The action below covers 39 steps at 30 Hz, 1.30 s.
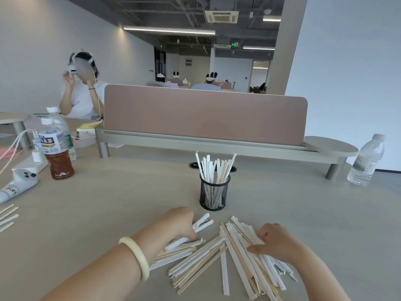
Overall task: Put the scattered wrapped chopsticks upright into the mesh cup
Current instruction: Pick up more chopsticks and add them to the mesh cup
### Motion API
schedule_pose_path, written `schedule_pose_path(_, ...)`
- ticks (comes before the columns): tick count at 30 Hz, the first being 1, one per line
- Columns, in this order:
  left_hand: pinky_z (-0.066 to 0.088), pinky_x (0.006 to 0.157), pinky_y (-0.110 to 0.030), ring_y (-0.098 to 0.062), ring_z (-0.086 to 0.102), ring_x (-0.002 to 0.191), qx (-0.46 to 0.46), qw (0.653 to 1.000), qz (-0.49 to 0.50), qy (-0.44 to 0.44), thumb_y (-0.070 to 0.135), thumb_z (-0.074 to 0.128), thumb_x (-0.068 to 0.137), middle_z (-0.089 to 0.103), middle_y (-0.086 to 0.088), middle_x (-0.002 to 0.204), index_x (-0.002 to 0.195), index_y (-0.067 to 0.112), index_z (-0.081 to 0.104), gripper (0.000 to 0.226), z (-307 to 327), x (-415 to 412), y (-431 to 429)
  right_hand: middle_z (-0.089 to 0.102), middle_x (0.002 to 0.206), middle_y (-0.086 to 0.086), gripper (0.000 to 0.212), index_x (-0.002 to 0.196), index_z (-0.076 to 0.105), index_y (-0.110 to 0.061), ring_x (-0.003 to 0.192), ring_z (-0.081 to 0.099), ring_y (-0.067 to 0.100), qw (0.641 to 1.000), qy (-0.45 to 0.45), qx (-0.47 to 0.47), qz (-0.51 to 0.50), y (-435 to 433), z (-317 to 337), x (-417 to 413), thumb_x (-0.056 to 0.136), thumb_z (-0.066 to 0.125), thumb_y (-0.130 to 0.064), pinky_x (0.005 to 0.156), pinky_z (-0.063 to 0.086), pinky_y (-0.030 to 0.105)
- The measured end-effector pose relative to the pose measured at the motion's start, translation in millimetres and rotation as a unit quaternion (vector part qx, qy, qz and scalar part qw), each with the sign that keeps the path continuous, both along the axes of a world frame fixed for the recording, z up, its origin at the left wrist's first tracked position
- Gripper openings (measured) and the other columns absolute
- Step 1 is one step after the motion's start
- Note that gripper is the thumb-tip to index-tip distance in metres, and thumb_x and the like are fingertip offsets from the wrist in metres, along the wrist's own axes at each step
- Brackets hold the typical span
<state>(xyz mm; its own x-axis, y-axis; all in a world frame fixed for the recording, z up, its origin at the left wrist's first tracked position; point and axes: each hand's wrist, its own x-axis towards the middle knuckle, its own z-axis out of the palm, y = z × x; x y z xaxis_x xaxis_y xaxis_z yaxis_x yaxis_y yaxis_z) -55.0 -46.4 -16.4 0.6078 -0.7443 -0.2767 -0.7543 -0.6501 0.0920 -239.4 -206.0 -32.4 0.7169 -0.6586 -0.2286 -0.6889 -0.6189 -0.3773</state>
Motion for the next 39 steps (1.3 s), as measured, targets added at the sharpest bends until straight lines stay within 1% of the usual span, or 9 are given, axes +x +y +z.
schedule_pose_path(4,0.034,0.067,-0.03,-0.025,0.045,0.078,0.016,0.999,-0.018,-0.025,0.024,0.059,0.08,0.045,-0.005,0.078,0.083,0.005,0.052,0.02,-4,4,-3,0.048,0.106,0.004,0.042,0.102,0.051,-0.012,0.094,0.049,0.021,0.999,0.024,-0.015,0.018,2,-3,2,0.075,0.068,-0.04,0.082,0.043,0.029)
schedule_pose_path(7,0.043,0.076,-0.036,-0.031,0.056,0.094,0.019,0.999,-0.025,-0.043,0.019,0.056,0.081,0.057,-0.014,0.104,0.107,0.002,0.056,0.031,-9,6,-5,0.042,0.085,-0.002,0.022,0.076,0.04,-0.018,0.073,0.042,0.016,1.0,0.006,-0.019,0.011,4,-6,5,0.073,0.06,-0.026,0.06,0.034,0.024)
schedule_pose_path(13,0.035,0.068,-0.032,-0.026,0.047,0.086,-0.034,0.999,-0.038,-0.014,0.02,0.05,0.085,0.05,-0.005,0.086,0.087,0.011,0.05,0.009,-13,8,-8,0.035,0.072,-0.004,0.017,0.072,0.035,-0.017,0.058,0.035,0.013,0.999,-0.017,-0.036,-0.009,8,-7,7,0.076,0.05,-0.014,0.046,0.024,0.021)
schedule_pose_path(17,0.03,0.061,-0.03,-0.021,0.042,0.079,-0.101,0.993,-0.019,0.058,0.017,0.047,0.085,0.046,0.0,0.083,0.063,0.024,0.028,0.03,-13,14,-7,0.038,0.069,-0.004,0.024,0.066,0.032,-0.019,0.056,0.037,0.013,0.999,-0.03,-0.023,-0.036,7,-9,7,0.077,0.053,-0.019,0.045,0.025,0.021)
schedule_pose_path(22,0.048,0.07,-0.029,-0.019,0.062,0.064,-0.198,0.961,0.009,0.194,0.006,0.037,0.086,0.064,0.003,0.068,0.072,0.022,0.032,0.022,-8,18,-3,0.039,0.076,-0.004,0.033,0.074,0.039,-0.018,0.06,0.037,0.011,0.998,-0.052,0.011,-0.039,6,-7,7,0.083,0.056,-0.044,0.049,0.027,0.021)
schedule_pose_path(26,0.048,0.068,-0.031,-0.016,0.058,0.058,-0.245,0.948,0.015,0.201,0.011,0.036,0.091,0.059,0.003,0.07,0.083,0.018,0.035,0.01,-5,21,-2,0.047,0.073,-0.002,0.006,0.084,0.042,-0.015,0.059,0.042,0.013,0.992,-0.092,0.067,-0.055,4,-5,7,0.086,0.047,-0.015,0.052,0.031,0.025)
schedule_pose_path(28,0.043,0.061,-0.027,-0.014,0.051,0.056,-0.282,0.936,0.015,0.209,0.012,0.036,0.094,0.054,0.003,0.071,0.088,0.014,0.036,0.006,0,20,-1,0.059,0.076,0.003,0.011,0.093,0.044,-0.014,0.065,0.055,0.019,0.984,-0.127,0.1,-0.071,2,-6,6,0.085,0.041,-0.007,0.059,0.041,0.03)
schedule_pose_path(34,0.032,0.057,-0.024,-0.012,0.032,0.054,-0.481,0.838,0.035,0.256,0.022,0.036,0.098,0.038,0.003,0.064,0.086,0.019,0.042,0.014,16,13,8,0.043,0.063,0.002,0.014,0.086,0.042,-0.014,0.053,0.039,0.018,0.961,-0.243,0.097,-0.09,-2,-4,7,0.096,0.042,-0.024,0.055,0.031,0.03)
schedule_pose_path(39,0.03,0.05,-0.024,-0.003,0.031,0.041,-0.638,0.716,0.113,0.258,0.027,0.055,0.09,0.034,0.011,0.05,0.086,0.017,0.054,0.011,17,14,12,0.03,0.058,0.002,0.036,0.068,0.031,-0.014,0.046,0.024,0.014,0.887,-0.418,0.149,-0.124,1,9,5,0.093,0.05,-0.032,0.048,0.025,0.028)
